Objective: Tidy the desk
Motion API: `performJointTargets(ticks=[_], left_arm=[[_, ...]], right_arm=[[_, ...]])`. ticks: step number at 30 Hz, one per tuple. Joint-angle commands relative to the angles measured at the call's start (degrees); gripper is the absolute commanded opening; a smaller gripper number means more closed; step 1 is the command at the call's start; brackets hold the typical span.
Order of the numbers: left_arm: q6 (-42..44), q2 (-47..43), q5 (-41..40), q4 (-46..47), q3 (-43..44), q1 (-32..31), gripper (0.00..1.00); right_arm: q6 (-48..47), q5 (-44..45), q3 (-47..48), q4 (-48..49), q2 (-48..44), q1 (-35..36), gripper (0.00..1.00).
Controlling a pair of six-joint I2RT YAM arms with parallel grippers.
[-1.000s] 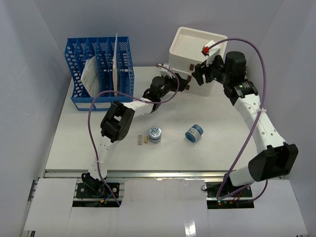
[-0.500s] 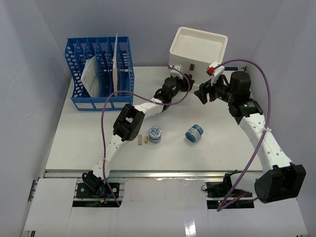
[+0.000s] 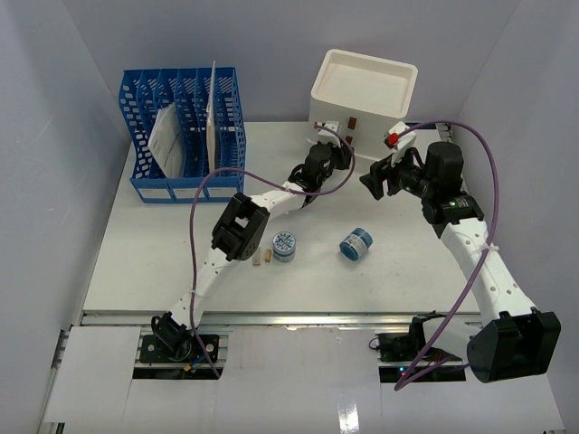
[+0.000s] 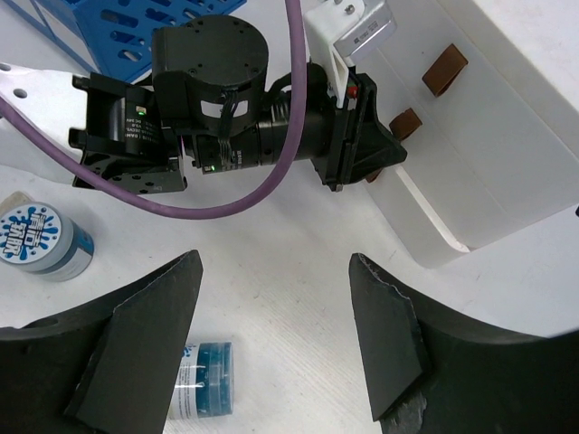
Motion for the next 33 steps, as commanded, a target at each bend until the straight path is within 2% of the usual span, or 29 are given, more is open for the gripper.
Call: performJointTargets(ticks=[1,4,6,14,22,27,33], left_arm=[[1.28,-6.88,-4.81,2.26,-3.54,0.17,0.38],[2.74,-7.86,-6.1,2.63,-5.58,-0.17,0.51],[3.38,-8.12,-6.31,2.66,-5.74,-0.31,0.55],[5.08,-5.62,-6.74,0.49,0.65,-0.64,0.53],[5.55,-4.9,-7.32,0.73,1.11,-0.96,0.48],[5.55,-3.75,-7.02,-0.14,3.84,-1.08,0.34],[5.89,-4.83,-7.02,0.5,2.57,-1.08,0.12]], right_arm=[[0.89,-0.62,-1.29,1.9,-2.07,-0.57,0.72],[0.96,-0.51,-1.98,1.97,-2.43,-0.83,0.73],[1.18,-0.62,-2.36,1.99,-2.74,-1.16,0.72],[1.5,-0.94,-3.3,1.99,-3.61,-1.74,0.73],[1.32,-0.94,-5.49,2.59,-5.08,-2.06,0.72],[1.5,-1.02,-5.85,2.78,-5.11,-2.26,0.72],[1.5,-1.02,-6.55,3.12,-5.2,-2.53,0.72]])
